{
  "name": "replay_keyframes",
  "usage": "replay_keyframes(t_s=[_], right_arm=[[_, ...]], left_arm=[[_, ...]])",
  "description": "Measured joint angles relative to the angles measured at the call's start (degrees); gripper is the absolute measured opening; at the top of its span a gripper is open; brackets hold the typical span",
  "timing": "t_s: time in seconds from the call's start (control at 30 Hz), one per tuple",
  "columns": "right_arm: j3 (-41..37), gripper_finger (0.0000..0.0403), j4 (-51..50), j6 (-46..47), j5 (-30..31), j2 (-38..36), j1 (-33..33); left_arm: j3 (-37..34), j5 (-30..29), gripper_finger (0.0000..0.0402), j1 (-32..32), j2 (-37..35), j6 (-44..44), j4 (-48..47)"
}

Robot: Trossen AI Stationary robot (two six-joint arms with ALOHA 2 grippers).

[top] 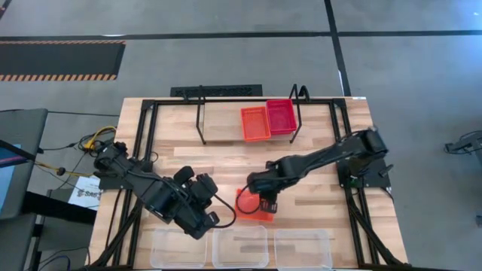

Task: Stack baskets on shelf by color
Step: Stack the orange bin on top of the orange bins on the shelf

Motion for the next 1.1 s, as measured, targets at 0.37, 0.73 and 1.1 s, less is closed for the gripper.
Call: replay_keyframes(t_s=[0.37, 0.73, 1.1], right_arm=[[4.09, 0.0157, -0.16, -8.67, -3.04, 8.99, -2.16], [3.97, 0.0133, 0.45, -11.95, -5.76, 10.68, -5.05], [3.92, 0.0130, 3.02, -12.04, -6.48, 11.91, -5.21]], left_arm=[[-0.02, -0.07, 0.0004, -0.25, 0.00, 0.12, 0.00], [-0.02, -0.74, 0.0004, -0.25, 0.03, -0.27, 0.00], [-0.02, -1.40, 0.0004, -0.25, 0.03, -0.42, 0.00]])
